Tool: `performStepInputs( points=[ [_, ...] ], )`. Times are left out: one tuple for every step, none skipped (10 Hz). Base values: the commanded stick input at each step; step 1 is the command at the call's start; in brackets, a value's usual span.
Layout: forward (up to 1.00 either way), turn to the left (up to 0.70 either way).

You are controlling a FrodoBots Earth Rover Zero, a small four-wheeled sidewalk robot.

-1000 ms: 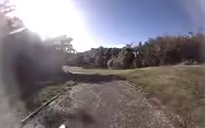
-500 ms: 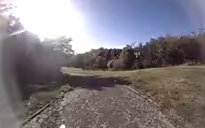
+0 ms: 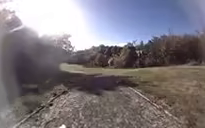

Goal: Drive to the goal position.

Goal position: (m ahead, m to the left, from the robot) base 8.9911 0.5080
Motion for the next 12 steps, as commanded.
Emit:
performStepInputs(
  points=[
    [1.00, 0.01],
    [1.00, 0.01],
    [1.00, 0.01],
    [1.00, 0.01],
    [1.00, 0.01],
    [1.00, 0.01],
    [1.00, 0.03],
    [1.00, 0.10],
    [1.00, 0.33],
    [1.00, 0.20],
    [1.00, 0.01],
    [1.00, 0.01]
  ],
)
